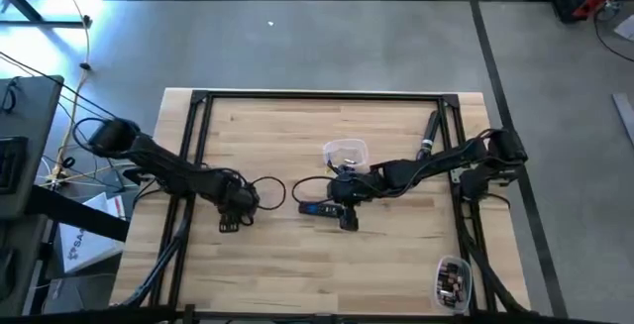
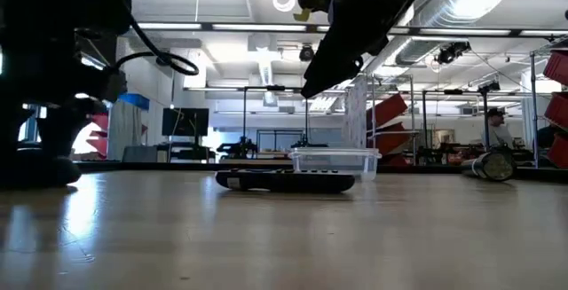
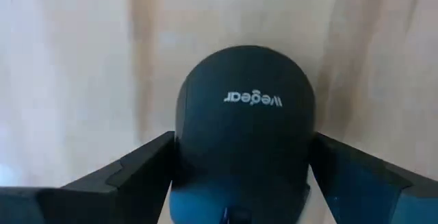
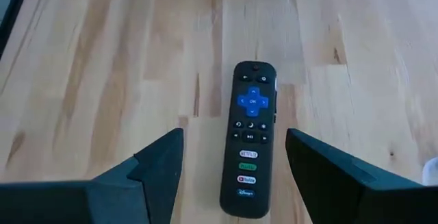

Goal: Insert battery
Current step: Insert the black battery into the computer mouse

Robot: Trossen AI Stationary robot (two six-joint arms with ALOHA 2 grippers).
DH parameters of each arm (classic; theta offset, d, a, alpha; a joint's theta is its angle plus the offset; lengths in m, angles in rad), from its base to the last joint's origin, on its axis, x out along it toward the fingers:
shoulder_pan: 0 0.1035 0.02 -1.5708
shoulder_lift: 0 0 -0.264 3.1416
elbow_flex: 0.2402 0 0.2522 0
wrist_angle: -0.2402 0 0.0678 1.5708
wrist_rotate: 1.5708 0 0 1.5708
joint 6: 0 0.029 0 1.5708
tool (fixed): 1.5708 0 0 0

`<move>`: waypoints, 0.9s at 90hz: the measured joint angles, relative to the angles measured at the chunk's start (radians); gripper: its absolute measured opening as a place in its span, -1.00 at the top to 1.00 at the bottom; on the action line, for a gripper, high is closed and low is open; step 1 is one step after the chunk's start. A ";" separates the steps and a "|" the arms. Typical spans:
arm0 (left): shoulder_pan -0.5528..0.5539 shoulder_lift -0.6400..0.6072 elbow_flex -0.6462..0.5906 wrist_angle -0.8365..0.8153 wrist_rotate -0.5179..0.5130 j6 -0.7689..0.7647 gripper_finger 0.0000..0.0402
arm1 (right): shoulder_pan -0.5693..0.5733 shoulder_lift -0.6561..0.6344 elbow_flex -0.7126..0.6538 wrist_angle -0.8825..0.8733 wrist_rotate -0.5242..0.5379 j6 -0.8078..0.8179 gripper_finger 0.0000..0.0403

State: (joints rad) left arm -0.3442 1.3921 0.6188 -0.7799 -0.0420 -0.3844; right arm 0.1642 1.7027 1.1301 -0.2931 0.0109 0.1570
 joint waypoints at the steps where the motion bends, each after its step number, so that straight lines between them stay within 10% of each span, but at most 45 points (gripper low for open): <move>1: -0.001 0.004 0.000 0.003 0.001 -0.001 -0.51 | 0.000 0.000 0.000 -0.001 0.000 0.000 -0.14; 29: -0.031 0.047 -0.008 0.025 -0.014 -0.078 -0.34 | 0.020 -0.041 -0.018 -0.083 0.024 -0.088 -0.14; 48: -0.053 -0.024 -0.017 0.107 -0.078 -0.136 -0.26 | 0.027 -0.242 -0.265 0.073 0.123 -0.029 -0.14; 81: -0.024 -0.177 -0.021 0.717 -0.305 0.018 -0.24 | 0.152 -0.524 -0.425 -0.042 0.142 0.160 -0.14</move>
State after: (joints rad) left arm -0.3685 1.2151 0.5974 -0.0629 -0.3473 -0.3663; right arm 0.3164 1.1783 0.7055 -0.3351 0.1530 0.3170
